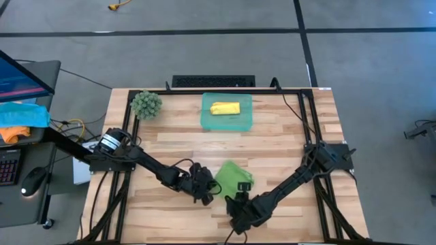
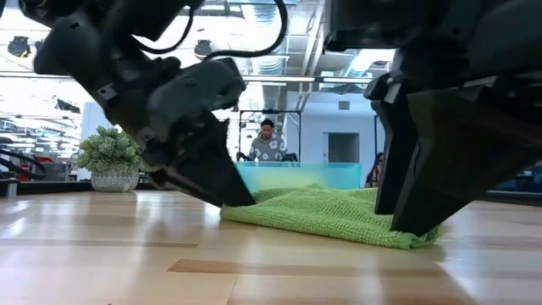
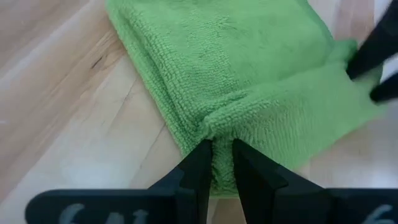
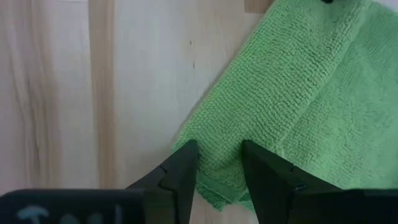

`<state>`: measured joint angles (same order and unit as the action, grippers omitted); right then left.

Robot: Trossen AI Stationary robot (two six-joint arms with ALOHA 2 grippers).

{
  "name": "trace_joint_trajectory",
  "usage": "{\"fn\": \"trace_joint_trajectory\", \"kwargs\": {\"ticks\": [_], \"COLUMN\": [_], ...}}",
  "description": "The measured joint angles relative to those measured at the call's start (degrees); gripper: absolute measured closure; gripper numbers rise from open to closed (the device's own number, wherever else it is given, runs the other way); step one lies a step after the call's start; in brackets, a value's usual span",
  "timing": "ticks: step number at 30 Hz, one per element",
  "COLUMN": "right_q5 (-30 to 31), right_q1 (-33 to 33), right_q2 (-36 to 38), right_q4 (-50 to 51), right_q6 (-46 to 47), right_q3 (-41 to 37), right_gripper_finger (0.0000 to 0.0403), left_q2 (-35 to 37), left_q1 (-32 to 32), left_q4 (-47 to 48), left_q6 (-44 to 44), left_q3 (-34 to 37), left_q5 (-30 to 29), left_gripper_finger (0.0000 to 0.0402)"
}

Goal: Roll microfiber towels into tight, uniform cylinder then place into a basket
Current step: Roll the green microfiber cloth

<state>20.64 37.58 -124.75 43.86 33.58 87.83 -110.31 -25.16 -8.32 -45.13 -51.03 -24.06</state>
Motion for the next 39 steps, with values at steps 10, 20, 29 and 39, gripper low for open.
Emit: {"fn": "trace_joint_trajectory", "kwargs": {"ticks": [10,20,29,39], "right_q5": [-2.9,-2.7,-2.6,-2.6], "right_q1": [-1.7,-1.7,-1.6,-1.6], "right_q2": [-0.1,0.0,0.0,0.0], "right_q4": [-0.2,-0.7,-0.8,-0.9], "right_q6": [0.7,0.5,-1.0,-1.0], "right_q3": [0.0,-1.2,-1.3,-1.3], "right_gripper_finger": [0.0269,0.0270,0.0270,0.0270], "left_q2": [0.9,6.9,5.4,2.2], "left_q1": [-2.7,-5.0,-6.4,-0.9], "left_q4": [0.4,1.9,-3.0,-9.2], "left_q6": [7.4,17.4,32.7,38.2], "left_q3": [0.1,0.1,0.0,-0.1], "left_q5": [-5.1,-7.9,-7.3,-0.6], "left_gripper_finger": [0.0340,0.0340,0.0340,0.0340]}}
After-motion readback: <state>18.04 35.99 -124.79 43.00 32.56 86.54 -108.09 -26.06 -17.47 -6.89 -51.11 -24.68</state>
